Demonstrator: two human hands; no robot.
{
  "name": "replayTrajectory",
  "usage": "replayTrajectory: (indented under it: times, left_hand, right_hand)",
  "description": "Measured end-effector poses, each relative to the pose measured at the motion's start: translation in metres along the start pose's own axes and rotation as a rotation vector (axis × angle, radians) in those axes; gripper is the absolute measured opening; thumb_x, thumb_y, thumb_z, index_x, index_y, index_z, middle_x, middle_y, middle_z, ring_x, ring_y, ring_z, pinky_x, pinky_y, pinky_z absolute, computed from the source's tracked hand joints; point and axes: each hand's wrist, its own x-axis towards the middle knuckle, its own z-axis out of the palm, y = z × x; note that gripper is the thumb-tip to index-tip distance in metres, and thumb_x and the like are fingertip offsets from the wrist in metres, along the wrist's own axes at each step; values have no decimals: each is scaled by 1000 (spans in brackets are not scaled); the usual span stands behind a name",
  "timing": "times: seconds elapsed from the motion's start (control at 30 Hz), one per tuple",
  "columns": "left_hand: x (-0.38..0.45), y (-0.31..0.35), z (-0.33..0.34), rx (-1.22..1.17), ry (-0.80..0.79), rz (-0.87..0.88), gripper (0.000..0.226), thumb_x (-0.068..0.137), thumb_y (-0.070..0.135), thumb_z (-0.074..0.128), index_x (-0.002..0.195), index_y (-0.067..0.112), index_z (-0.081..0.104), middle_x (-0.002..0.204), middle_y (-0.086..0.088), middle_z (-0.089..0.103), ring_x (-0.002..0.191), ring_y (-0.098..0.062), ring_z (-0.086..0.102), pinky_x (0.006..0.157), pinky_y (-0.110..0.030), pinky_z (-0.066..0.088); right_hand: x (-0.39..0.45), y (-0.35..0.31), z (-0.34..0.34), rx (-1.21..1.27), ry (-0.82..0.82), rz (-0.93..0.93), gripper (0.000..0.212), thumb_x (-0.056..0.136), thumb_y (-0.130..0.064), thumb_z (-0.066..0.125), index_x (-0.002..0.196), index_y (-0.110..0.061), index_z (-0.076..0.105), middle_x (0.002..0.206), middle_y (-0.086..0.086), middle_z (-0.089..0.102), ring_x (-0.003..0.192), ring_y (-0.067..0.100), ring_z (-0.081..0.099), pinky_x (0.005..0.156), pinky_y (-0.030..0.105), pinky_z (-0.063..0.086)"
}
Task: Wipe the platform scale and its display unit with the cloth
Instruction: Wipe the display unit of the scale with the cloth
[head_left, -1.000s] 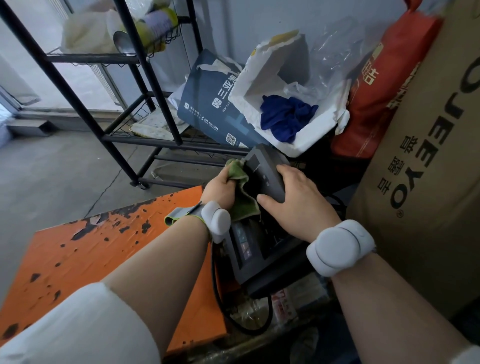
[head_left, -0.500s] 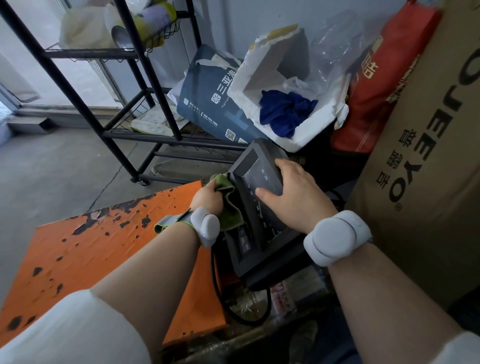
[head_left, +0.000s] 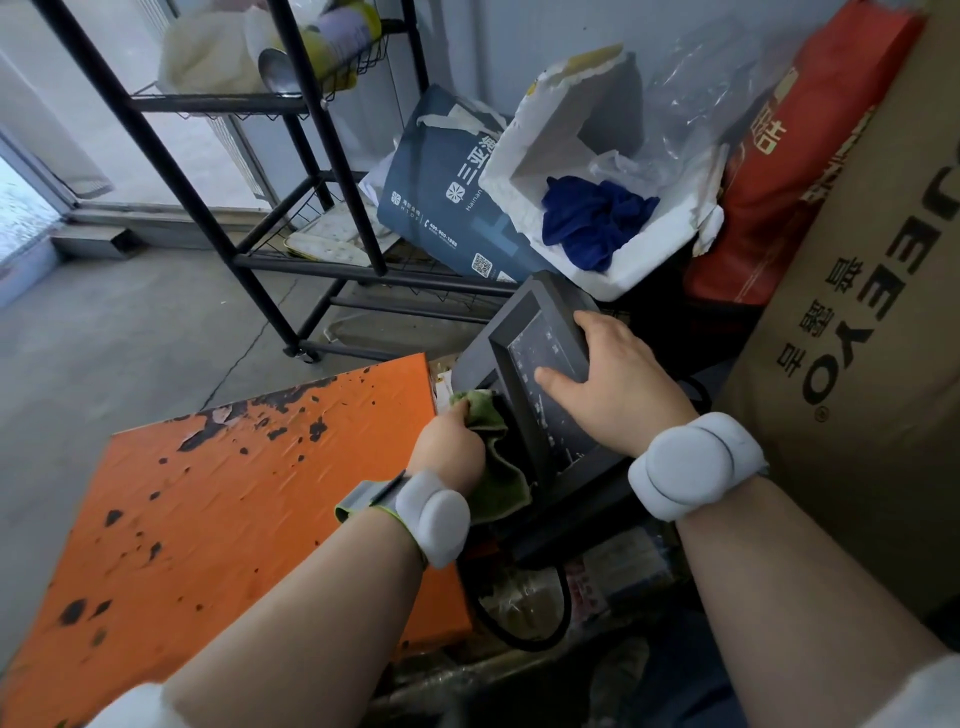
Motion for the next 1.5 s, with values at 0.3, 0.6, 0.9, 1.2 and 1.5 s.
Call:
replayTrajectory:
  times: [0.3, 0.6, 0.9, 1.2, 1.5]
  left_hand:
    - [5, 1, -11, -57, 36, 9, 64, 90, -7, 29, 148, 22, 29, 139, -13, 48, 107, -31, 55, 77, -33, 48]
    - [-46, -11, 9, -185, -16, 2, 60, 94, -2, 28, 148, 26, 24, 136, -10, 49, 110, -25, 55, 92, -33, 49]
    - [-72, -17, 14, -216, -42, 25, 60, 96, 0, 30, 148, 29, 22, 141, -6, 46, 105, -20, 56, 89, -30, 50]
    - [-91, -28, 42, -318, -29, 97, 61, 97, 8, 32, 147, 39, 18, 154, 4, 29, 134, -25, 39, 107, -41, 41]
    - [-107, -19, 59, -356, 7, 228, 61, 99, 8, 34, 151, 28, 9, 158, 12, -2, 146, -7, -8, 113, -18, 1]
  right_hand:
    - [-1, 0, 0, 4, -3, 2, 77, 87, -46, 56, 147, -15, 21, 155, 3, 22, 141, 24, 24, 114, 45, 27]
    - [-2, -1, 0, -4, 6, 6, 76, 87, -46, 56, 147, -14, 22, 154, 3, 24, 140, 25, 26, 113, 45, 27]
    - [-2, 0, 0, 3, 13, 9, 75, 86, -45, 56, 146, -15, 23, 154, 4, 24, 140, 25, 27, 113, 44, 27]
    - [-7, -1, 1, -14, 44, 10, 73, 87, -44, 56, 146, -16, 25, 153, 3, 27, 139, 25, 30, 112, 43, 30]
    - [-11, -1, 0, -29, 51, 22, 71, 87, -44, 55, 146, -17, 26, 153, 2, 27, 138, 25, 32, 110, 42, 32]
